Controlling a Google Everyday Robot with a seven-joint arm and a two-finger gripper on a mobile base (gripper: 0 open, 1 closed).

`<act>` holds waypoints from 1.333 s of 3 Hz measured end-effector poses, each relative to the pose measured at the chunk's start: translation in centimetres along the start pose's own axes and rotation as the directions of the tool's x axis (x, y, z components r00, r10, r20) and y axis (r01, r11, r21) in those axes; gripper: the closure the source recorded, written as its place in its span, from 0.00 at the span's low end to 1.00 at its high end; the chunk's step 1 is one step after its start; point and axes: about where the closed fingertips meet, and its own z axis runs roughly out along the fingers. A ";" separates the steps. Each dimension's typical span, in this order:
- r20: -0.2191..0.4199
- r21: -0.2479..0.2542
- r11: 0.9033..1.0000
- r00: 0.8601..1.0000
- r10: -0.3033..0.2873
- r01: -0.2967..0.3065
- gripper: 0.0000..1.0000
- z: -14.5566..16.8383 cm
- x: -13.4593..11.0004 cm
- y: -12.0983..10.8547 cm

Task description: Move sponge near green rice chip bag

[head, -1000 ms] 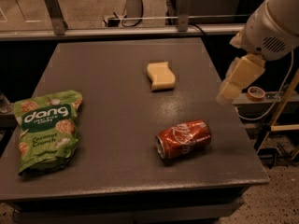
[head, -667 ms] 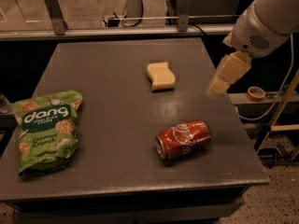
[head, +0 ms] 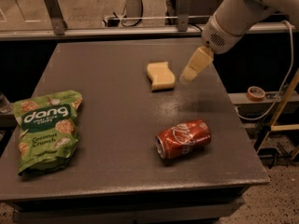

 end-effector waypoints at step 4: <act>0.060 -0.120 0.991 0.996 0.071 -0.063 0.03 7.5 -3.8 4.0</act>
Offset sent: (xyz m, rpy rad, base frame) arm 0.0167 0.0626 -0.0552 0.1485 0.0679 -0.0467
